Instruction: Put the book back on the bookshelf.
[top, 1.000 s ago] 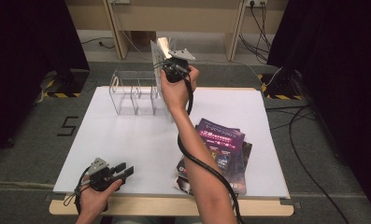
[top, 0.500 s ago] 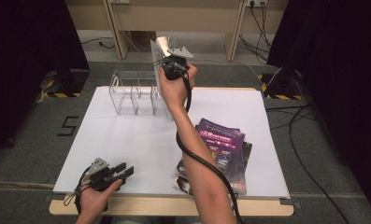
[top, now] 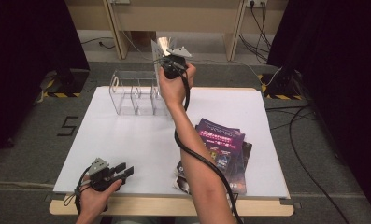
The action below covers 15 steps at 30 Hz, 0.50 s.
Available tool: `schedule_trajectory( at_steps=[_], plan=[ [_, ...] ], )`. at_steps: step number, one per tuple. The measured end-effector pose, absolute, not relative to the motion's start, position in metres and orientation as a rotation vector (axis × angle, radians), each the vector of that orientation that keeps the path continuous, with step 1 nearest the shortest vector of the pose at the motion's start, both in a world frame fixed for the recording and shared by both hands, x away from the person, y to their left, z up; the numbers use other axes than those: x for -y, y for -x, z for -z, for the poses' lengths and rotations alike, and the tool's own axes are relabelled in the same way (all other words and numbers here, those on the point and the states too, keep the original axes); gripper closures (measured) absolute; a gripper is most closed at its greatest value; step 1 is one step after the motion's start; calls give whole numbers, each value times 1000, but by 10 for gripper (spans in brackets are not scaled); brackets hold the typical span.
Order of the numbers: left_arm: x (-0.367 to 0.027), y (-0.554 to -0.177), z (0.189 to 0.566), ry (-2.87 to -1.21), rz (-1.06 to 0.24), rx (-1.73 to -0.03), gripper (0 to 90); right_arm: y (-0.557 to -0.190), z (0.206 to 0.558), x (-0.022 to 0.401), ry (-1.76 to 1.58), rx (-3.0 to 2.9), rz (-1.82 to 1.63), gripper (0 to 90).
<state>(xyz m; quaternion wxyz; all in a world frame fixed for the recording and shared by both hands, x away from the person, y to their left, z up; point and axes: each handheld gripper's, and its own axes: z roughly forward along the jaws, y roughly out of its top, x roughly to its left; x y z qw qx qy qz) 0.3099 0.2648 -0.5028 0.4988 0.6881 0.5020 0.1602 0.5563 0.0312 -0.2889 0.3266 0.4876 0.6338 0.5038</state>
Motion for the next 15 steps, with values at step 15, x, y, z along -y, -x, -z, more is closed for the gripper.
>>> schedule_trajectory(
  at_steps=[15],
  plan=[
    [-265,-310,503,-1668,-386,-1212,550,-561,308,-36,-1291,-1678,-1289,746]
  ],
)
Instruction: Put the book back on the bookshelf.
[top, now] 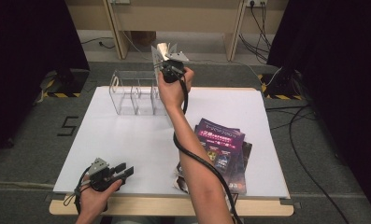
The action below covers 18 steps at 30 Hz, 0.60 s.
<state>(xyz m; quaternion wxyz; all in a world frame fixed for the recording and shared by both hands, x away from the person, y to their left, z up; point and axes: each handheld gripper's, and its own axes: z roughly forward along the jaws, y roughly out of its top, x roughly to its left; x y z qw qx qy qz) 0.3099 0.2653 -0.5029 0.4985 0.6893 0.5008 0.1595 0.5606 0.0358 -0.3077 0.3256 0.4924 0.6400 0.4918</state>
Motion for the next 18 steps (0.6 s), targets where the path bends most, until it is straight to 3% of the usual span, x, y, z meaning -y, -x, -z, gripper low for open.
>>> schedule_trajectory(
  at_steps=[11,18],
  plan=[
    [-263,-309,503,-1671,-383,-1209,550,-556,310,-34,-1308,-1715,-1272,732],
    [-262,-309,503,-1674,-380,-1206,549,-555,304,-32,-1359,-1776,-1235,662]
  ],
)
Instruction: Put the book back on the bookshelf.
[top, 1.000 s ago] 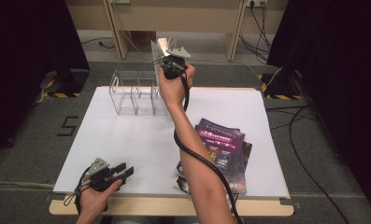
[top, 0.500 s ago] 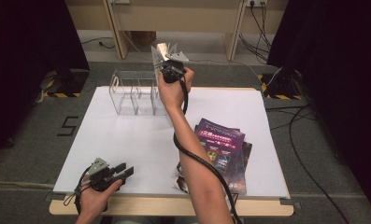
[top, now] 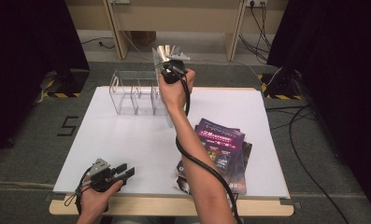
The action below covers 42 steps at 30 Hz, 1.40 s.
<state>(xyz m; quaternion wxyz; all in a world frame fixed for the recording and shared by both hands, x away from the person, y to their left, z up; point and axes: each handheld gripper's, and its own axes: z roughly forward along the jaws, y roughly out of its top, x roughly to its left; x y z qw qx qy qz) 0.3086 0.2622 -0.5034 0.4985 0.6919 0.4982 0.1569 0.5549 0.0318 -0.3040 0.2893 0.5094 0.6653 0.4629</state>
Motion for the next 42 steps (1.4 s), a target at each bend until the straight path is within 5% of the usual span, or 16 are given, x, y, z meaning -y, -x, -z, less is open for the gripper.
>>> schedule_trajectory(
  at_steps=[12,22,42],
  plan=[
    [-265,-309,503,-1672,-378,-1210,549,-568,296,-37,-1385,-1831,-1179,627],
    [-265,-309,503,-1674,-377,-1211,549,-573,294,-39,-1422,-1835,-1116,742],
    [-265,-309,504,-1675,-376,-1207,550,-579,303,-39,-1401,-1737,-1186,746]
  ],
)
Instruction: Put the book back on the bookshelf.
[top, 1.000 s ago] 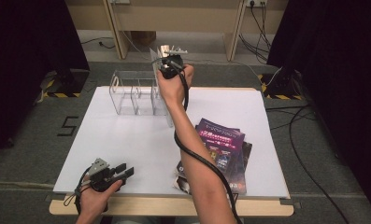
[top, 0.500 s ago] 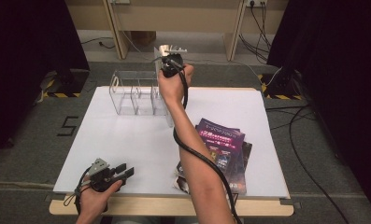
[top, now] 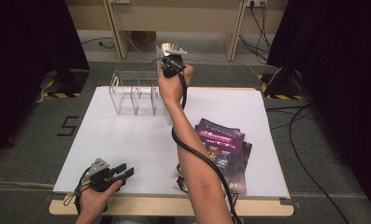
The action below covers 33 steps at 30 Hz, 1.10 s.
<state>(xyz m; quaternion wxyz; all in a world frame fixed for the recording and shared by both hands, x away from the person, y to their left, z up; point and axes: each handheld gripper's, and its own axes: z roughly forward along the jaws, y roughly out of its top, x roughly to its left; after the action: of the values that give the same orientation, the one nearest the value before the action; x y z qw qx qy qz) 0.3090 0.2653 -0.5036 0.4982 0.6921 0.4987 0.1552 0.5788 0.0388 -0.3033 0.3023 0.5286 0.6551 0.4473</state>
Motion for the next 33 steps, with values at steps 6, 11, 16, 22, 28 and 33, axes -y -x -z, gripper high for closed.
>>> schedule_trajectory(
  at_steps=[6,11,16,22,28,33],
  plan=[
    [-266,-309,504,-1674,-374,-1208,550,-579,306,-41,-1382,-1718,-1187,739],
    [-265,-309,504,-1676,-375,-1205,550,-578,305,-40,-1355,-1743,-1173,700],
    [-264,-308,503,-1676,-375,-1204,550,-578,301,-37,-1364,-1793,-1174,680],
    [-265,-309,504,-1675,-373,-1207,549,-576,297,-31,-1389,-1848,-1200,611],
    [-264,-308,502,-1673,-374,-1205,549,-575,301,-31,-1408,-1899,-1158,604],
    [-263,-309,504,-1676,-369,-1207,549,-574,303,-31,-1437,-1911,-1170,604]
  ],
)
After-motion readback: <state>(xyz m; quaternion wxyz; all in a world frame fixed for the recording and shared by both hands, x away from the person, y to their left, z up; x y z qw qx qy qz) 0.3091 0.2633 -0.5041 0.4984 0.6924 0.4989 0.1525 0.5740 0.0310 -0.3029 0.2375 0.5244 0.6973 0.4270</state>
